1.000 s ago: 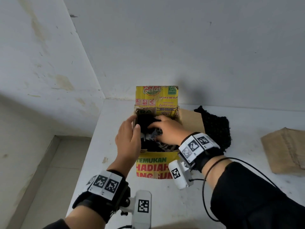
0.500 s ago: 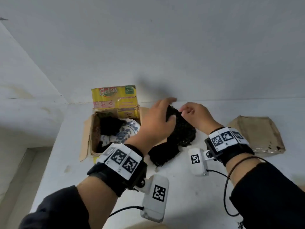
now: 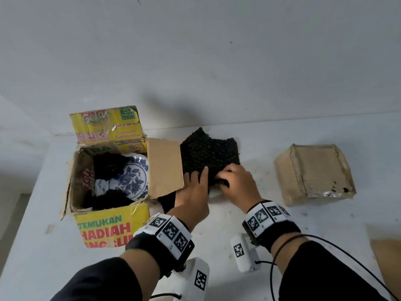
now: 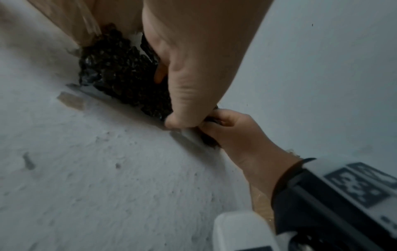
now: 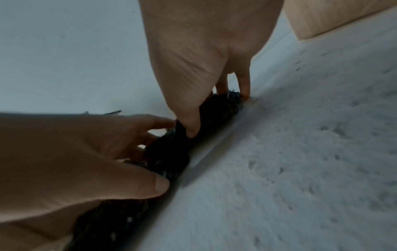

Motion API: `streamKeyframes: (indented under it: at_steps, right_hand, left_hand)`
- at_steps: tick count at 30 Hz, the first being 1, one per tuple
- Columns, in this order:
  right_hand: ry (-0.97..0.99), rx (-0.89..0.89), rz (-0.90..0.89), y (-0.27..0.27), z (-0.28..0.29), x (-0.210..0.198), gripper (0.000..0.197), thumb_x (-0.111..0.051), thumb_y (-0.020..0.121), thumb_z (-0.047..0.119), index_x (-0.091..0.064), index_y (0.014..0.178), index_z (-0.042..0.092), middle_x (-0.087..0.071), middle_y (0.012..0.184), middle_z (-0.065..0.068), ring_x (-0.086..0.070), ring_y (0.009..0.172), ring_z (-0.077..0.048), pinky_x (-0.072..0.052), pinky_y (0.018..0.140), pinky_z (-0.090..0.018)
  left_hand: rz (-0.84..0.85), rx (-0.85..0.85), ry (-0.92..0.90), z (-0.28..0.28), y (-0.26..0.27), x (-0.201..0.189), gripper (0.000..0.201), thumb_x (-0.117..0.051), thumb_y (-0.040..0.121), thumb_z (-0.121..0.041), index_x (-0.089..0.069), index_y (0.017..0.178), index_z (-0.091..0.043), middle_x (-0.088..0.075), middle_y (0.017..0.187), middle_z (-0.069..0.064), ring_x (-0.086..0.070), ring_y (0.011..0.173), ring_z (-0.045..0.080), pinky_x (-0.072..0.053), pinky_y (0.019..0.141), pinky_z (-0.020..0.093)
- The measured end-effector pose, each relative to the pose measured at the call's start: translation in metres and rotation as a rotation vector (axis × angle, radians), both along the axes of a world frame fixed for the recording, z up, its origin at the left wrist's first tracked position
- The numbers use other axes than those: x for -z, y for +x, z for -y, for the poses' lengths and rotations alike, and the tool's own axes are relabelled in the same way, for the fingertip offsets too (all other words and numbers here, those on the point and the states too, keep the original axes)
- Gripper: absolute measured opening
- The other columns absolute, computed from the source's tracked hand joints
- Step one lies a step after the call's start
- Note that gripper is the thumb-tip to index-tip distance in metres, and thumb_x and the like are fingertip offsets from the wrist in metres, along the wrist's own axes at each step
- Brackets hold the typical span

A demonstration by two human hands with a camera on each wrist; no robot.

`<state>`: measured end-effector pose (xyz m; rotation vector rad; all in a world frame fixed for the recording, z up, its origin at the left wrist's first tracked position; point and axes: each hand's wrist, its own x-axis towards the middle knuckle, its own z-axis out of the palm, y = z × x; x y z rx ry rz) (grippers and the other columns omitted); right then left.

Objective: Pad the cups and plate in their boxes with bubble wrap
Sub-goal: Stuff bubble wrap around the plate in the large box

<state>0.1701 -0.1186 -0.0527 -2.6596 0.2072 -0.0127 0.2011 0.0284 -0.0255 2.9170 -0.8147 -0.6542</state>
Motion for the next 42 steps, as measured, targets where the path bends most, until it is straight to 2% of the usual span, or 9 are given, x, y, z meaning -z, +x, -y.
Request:
streamKeyframes:
  at_steps: [6,9,12,16,22,27,32,35,42]
  right_hand:
    - [0.161,0.193,0.224,0.000,0.021,-0.023,0.018,-0.056,0.092,0.016,-0.063,0.107,0.012,-0.068,0.092,-0.004,-0.062,0.081,-0.023,-0.044,0.064,-0.026]
    - [0.202,0.228,0.318,0.002,0.026,-0.048,0.015,-0.058,0.090,0.018,-0.058,0.104,0.013,-0.066,0.082,-0.001,-0.062,0.072,-0.023,-0.047,0.059,-0.030]
    - [0.295,0.275,0.421,0.008,0.026,-0.079,0.018,-0.063,0.087,0.017,-0.048,0.095,0.010,-0.056,0.073,0.004,-0.058,0.066,-0.020,-0.047,0.057,-0.032]
    - [0.422,0.230,0.597,0.014,0.014,-0.126,0.024,-0.065,0.082,0.022,-0.045,0.091,0.015,-0.055,0.079,0.004,-0.056,0.072,-0.016,-0.047,0.063,-0.030]
    - [0.333,-0.122,0.578,0.027,-0.027,-0.151,0.038,-0.060,0.079,0.030,-0.053,0.115,0.018,-0.053,0.108,0.000,-0.054,0.097,-0.012,-0.050,0.081,-0.033]
    - [0.221,-0.311,0.465,0.048,-0.075,-0.145,0.060,-0.069,0.075,0.014,-0.048,0.130,0.020,-0.051,0.115,-0.005,-0.055,0.103,-0.021,-0.053,0.080,-0.040]
    - [0.146,-0.286,0.550,0.076,-0.123,-0.141,0.044,-0.065,0.069,-0.006,-0.070,0.106,0.016,-0.051,0.096,-0.009,-0.055,0.069,-0.023,-0.050,0.056,-0.034]
    - [0.062,-0.216,0.500,0.091,-0.148,-0.139,0.041,-0.063,0.066,-0.009,-0.075,0.096,0.016,-0.046,0.086,-0.005,-0.046,0.059,-0.020,-0.035,0.050,-0.026]
    - [-0.256,-0.176,0.141,0.113,-0.185,-0.112,0.032,-0.052,0.087,0.000,-0.072,0.106,0.018,-0.053,0.100,-0.004,-0.047,0.099,-0.025,-0.032,0.066,-0.030]
  left_hand:
    - [-0.017,-0.095,-0.285,0.016,0.004,-0.016,0.063,-0.041,0.096,-0.037,-0.010,0.149,-0.024,-0.014,0.153,0.016,-0.016,0.141,0.029,-0.028,0.109,0.040]
    - [0.040,-0.085,-0.507,0.031,0.004,-0.034,0.055,-0.046,0.094,-0.032,-0.028,0.143,-0.016,-0.031,0.147,0.010,-0.034,0.133,0.027,-0.036,0.102,0.035]
    - [0.107,-0.105,-0.695,0.040,0.006,-0.063,0.044,-0.055,0.089,-0.024,-0.039,0.128,-0.012,-0.055,0.120,0.006,-0.057,0.099,0.023,-0.049,0.077,0.035]
    - [0.174,-0.268,-0.880,0.038,0.019,-0.104,0.021,-0.055,0.087,-0.019,-0.046,0.106,-0.019,-0.059,0.081,-0.006,-0.055,0.071,0.019,-0.040,0.062,0.030]
    - [-0.233,-0.750,-1.374,-0.002,0.050,-0.144,0.017,-0.052,0.087,-0.006,-0.051,0.086,-0.023,-0.060,0.081,-0.004,-0.060,0.080,0.019,-0.052,0.073,0.032]
    - [-0.548,-0.926,-1.523,-0.062,0.068,-0.152,0.022,-0.046,0.093,-0.002,-0.056,0.094,-0.021,-0.064,0.097,0.008,-0.064,0.089,0.022,-0.057,0.067,0.033]
    - [-0.393,-0.964,-1.465,-0.120,0.075,-0.135,0.020,-0.049,0.089,0.000,-0.057,0.095,-0.018,-0.064,0.104,0.014,-0.064,0.094,0.030,-0.057,0.078,0.041]
    - [-0.156,-0.968,-1.325,-0.153,0.076,-0.113,0.025,-0.056,0.081,-0.001,-0.055,0.090,-0.025,-0.062,0.091,0.000,-0.063,0.097,0.025,-0.051,0.091,0.042]
    - [0.205,-0.682,-0.822,-0.210,0.066,-0.052,0.054,-0.052,0.080,-0.001,-0.047,0.132,-0.015,-0.041,0.139,0.001,-0.041,0.128,0.019,-0.038,0.106,0.036]
